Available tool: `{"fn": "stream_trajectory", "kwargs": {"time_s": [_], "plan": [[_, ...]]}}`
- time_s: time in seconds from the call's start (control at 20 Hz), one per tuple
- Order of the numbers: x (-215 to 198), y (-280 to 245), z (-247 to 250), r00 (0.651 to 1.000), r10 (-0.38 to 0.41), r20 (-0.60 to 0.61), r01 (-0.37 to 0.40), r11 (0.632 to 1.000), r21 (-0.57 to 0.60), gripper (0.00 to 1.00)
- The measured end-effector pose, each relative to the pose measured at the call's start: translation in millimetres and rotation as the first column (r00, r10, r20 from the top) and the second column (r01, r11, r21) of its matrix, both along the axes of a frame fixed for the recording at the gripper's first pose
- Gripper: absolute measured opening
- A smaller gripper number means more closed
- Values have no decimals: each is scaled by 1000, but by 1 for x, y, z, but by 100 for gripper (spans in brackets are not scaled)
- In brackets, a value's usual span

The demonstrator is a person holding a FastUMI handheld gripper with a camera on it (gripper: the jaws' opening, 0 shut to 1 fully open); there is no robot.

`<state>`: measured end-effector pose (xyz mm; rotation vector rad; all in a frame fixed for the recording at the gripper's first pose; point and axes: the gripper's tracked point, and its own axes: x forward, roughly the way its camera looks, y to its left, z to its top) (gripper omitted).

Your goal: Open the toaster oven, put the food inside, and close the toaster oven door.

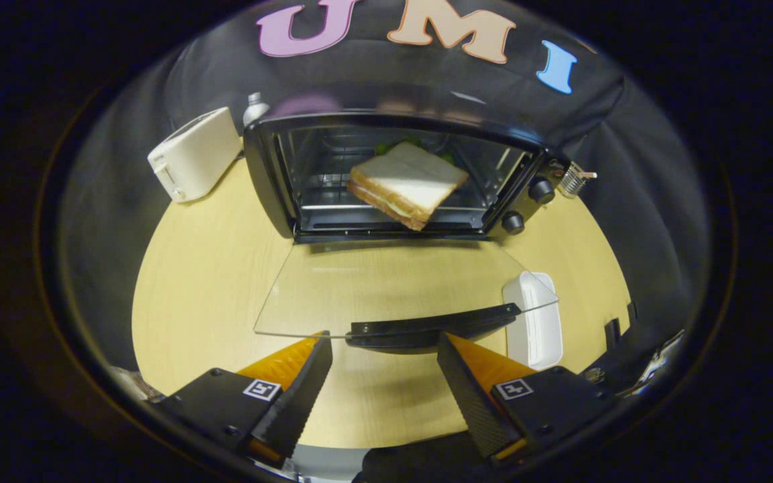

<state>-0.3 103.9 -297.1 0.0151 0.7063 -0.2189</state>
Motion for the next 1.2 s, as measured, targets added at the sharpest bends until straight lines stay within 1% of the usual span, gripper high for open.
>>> {"fn": "stream_trajectory", "kwargs": {"time_s": [0.3, 0.6, 0.85, 1.05, 1.2], "plan": [[6, -4, 18, 999, 4, 39, -3, 1000, -22, 100], [22, -8, 47, 993, 4, 121, 1, 999, -36, 100], [31, -15, 63, 988, 20, 154, -8, 997, -79, 100], [50, -17, 85, 971, 39, 236, -13, 994, -112, 100], [71, -17, 108, 942, 59, 330, -20, 992, -122, 100]]}}
